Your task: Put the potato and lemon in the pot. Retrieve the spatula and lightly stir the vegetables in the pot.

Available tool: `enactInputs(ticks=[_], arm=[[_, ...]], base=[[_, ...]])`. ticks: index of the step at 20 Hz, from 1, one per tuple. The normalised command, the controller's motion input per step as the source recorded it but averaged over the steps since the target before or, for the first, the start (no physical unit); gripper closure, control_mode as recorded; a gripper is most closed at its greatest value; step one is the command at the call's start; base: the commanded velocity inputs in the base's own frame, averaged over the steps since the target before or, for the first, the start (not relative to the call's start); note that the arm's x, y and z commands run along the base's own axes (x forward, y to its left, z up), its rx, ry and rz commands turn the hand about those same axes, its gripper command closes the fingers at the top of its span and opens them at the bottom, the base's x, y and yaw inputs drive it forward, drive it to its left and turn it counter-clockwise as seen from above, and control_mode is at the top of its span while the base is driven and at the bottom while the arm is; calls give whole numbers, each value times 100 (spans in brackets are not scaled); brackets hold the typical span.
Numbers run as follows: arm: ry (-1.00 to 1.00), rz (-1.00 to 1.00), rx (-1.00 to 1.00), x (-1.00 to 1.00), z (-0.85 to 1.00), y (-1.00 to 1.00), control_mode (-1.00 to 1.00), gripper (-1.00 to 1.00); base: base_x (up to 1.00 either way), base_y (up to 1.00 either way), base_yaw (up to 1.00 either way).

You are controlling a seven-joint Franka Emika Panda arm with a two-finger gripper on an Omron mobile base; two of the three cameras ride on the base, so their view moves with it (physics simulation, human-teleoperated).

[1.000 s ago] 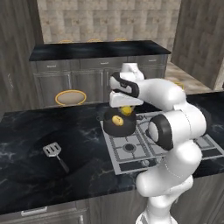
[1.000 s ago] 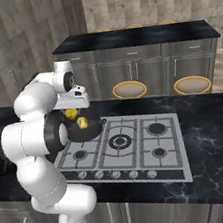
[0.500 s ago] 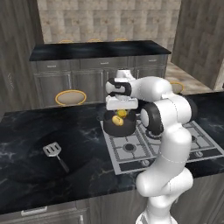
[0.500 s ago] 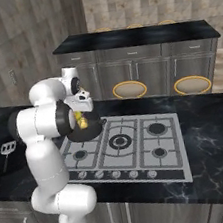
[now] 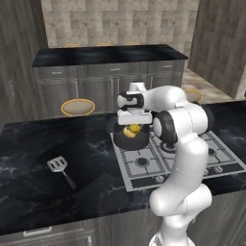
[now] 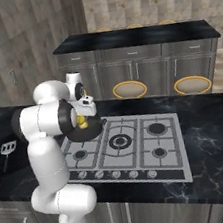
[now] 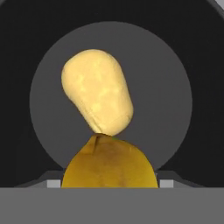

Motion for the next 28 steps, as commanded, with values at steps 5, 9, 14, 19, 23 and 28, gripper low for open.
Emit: enactInputs(ticks=[5,9,14,19,23,28], arm=[[0,-1,0,45,-4,0,-100,100],[0,-2,0,28,-2,0,-100,100],[0,0,0,-2,-1,0,-100,100],[0,0,0,-2,0,0,-100,100],[0,0,0,-1,0,0,-100,-100],[0,0,0,0,0,0,-100,-100]], base=[[0,0,0],[0,0,0],[0,0,0],[0,0,0],[0,0,0],[0,0,0]])
